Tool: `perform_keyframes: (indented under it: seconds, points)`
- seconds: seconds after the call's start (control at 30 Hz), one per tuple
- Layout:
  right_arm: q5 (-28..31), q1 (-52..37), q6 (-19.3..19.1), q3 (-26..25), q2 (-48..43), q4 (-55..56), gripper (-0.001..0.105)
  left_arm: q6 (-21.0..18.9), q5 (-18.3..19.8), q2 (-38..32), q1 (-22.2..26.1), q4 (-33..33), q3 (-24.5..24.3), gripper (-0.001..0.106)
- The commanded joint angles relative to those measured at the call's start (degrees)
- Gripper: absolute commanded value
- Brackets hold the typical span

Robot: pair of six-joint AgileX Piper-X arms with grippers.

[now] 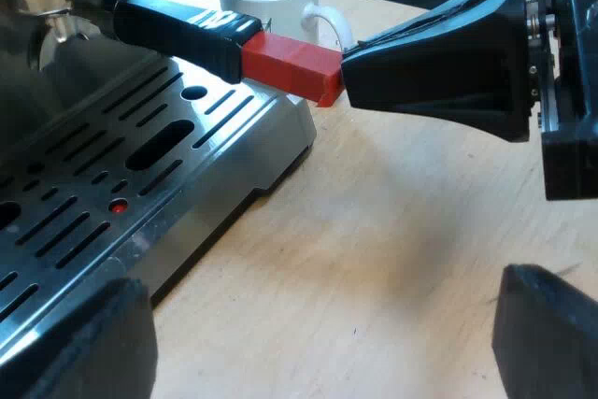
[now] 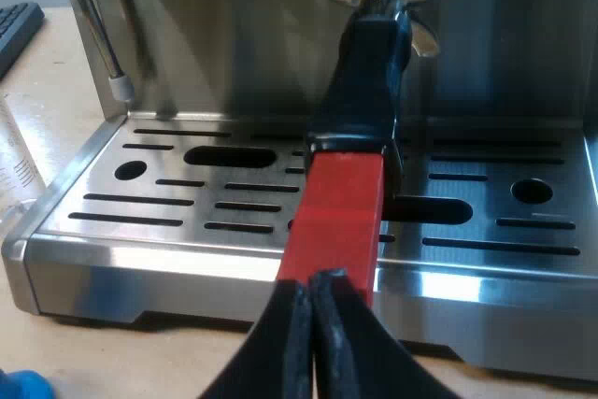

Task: Grind coffee beans and then tamp

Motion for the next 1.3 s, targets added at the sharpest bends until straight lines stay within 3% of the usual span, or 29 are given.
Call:
perform_keyframes:
  seconds: [0.03, 0.67, 0.87, 1.3]
  points:
    - [3.75, -2.33, -1.08, -0.73, 0.24, -3.16, 0.0, -0.1, 0.82, -0.19, -0.32, -0.98, -0.18, 0.08]
    - [4.1, 0.95, -1.45, -0.73, 0.24, -2.9, 0.0, -0.1, 0.82, -0.19, -0.32, -0.98, -0.18, 0.08]
    - [11.78, 4.11, -1.45, -0.73, 0.24, -1.71, 0.0, -0.1, 0.82, -0.19, -0.32, -0.98, -0.18, 0.08]
    - [11.92, 9.92, -1.45, -0.73, -1.31, 0.09, 0.0, -0.1, 1.48, -0.19, -0.32, -0.98, -0.34, 0.08]
